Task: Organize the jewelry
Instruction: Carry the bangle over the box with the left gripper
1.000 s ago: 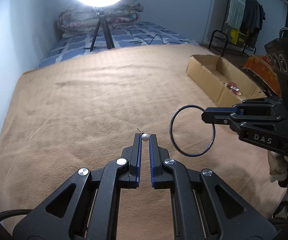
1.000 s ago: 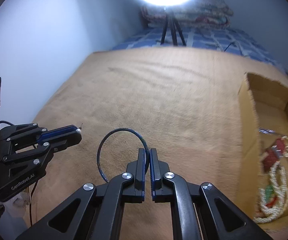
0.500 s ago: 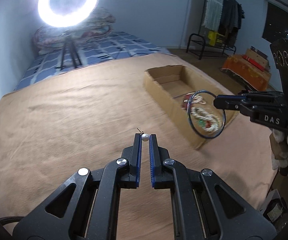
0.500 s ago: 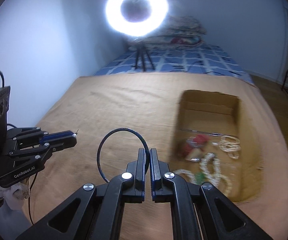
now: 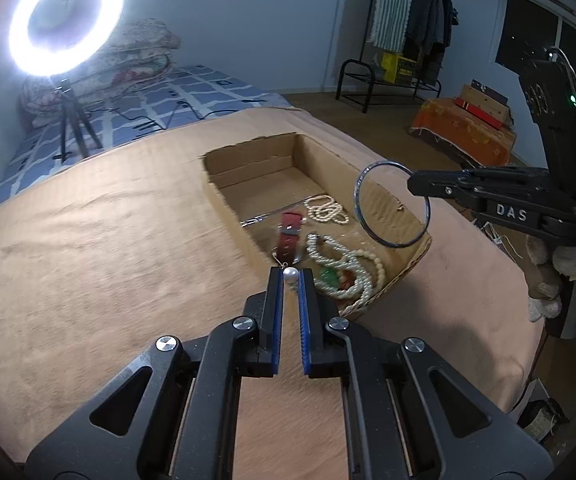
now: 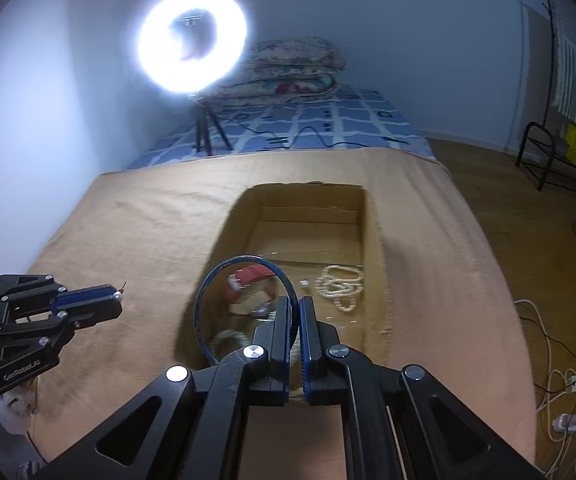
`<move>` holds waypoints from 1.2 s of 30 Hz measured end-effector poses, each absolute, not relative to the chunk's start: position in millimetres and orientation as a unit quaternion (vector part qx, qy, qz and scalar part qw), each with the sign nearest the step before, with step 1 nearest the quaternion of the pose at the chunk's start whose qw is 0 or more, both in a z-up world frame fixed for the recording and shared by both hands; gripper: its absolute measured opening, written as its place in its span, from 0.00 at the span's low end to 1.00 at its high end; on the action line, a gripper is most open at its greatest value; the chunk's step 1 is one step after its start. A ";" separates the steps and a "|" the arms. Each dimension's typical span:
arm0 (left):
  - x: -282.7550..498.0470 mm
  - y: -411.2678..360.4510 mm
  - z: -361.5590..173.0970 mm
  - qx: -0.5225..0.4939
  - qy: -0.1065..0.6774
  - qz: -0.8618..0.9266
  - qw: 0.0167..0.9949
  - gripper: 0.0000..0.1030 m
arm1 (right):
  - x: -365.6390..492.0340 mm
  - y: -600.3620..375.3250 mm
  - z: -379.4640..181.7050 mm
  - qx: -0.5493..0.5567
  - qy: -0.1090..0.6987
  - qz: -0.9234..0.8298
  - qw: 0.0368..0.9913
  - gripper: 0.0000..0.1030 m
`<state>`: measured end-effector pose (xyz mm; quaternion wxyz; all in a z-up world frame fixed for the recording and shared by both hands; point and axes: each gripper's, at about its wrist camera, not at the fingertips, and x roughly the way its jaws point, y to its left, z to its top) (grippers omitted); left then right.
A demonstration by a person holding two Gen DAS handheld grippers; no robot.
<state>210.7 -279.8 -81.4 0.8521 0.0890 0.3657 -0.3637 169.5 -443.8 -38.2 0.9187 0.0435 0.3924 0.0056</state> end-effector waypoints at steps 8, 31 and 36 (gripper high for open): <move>213.3 -312.8 -93.5 0.097 0.375 -0.365 0.847 0.05 | 184.1 -480.0 -44.6 0.040 0.394 -0.023 0.918 0.01; 216.3 -352.1 -116.7 0.113 0.386 -0.366 0.839 0.05 | 254.5 -496.8 -75.1 0.070 0.415 -0.011 0.907 0.01; 221.4 -353.6 -123.0 0.113 0.395 -0.365 0.835 0.05 | 263.7 -493.2 -84.0 0.066 0.423 -0.008 0.904 0.01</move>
